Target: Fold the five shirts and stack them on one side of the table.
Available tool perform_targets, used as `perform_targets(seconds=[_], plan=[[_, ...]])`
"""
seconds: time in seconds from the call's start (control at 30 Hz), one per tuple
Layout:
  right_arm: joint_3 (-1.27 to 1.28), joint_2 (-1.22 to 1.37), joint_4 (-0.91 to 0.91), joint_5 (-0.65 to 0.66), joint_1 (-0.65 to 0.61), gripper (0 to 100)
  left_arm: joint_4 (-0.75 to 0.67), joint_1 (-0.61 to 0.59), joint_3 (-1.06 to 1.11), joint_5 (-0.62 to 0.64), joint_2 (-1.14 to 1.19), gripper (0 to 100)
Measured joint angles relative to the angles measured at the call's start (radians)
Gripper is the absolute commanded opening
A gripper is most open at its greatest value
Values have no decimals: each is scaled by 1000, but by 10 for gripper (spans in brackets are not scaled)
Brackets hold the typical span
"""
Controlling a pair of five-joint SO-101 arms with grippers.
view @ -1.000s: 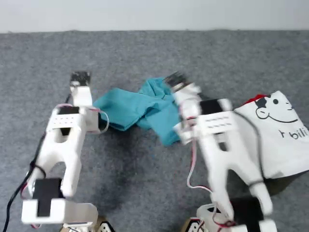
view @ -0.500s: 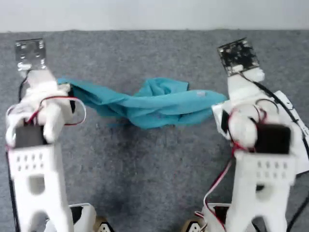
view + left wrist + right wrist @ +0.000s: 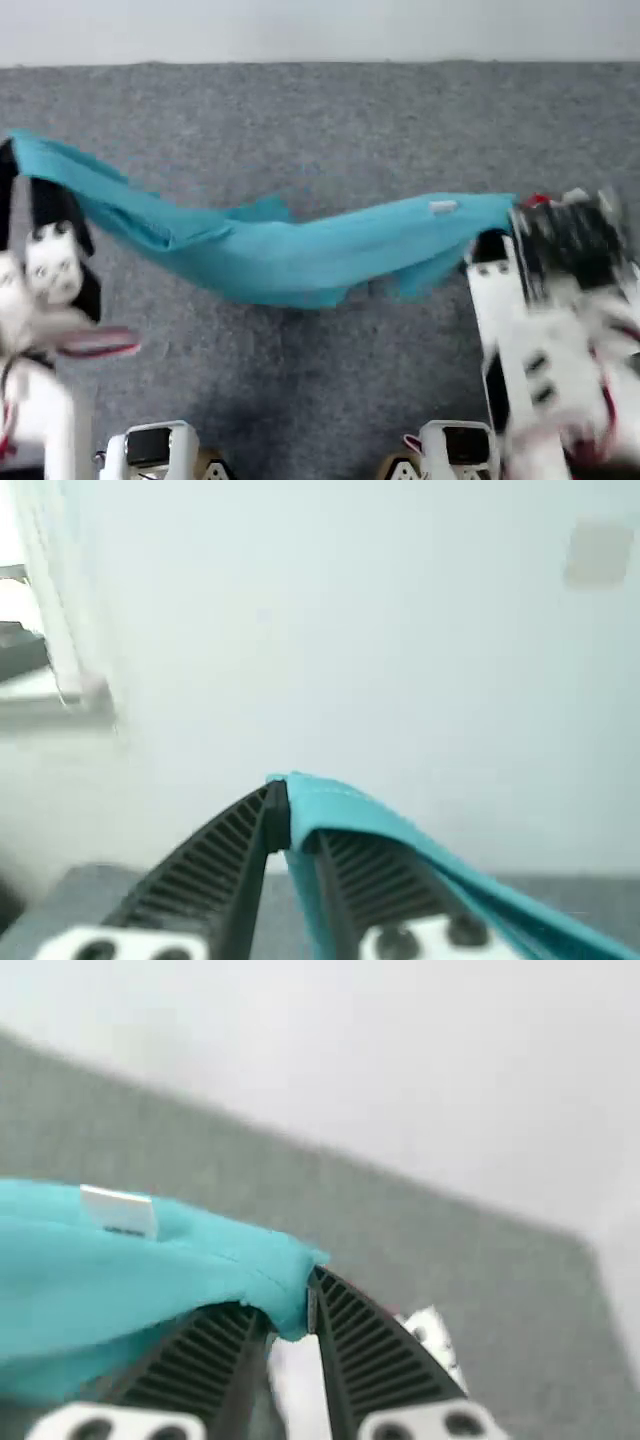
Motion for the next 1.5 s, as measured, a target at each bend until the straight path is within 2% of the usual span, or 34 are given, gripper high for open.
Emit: perform_targets(seconds=[0.27,0.5,0.77,0.97,1.3,1.5], plan=[[-100,-25,0,-9,215,10,0,0,-14,-3,-130,13],[-103,-26,21,-12,229,10,-21,0,-94,-3,-252,13],[-170,-26,40,-14,233,10,-21,0,-302,-3,-264,13],[-190,-26,94,-14,233,10,-21,-6,-319,-3,-264,13],[-115,75,95,-78,233,10,-46,-6,-68,-9,-227,13],[-112,259,74,-92,233,10,-224,-6,242,-9,-199,13]])
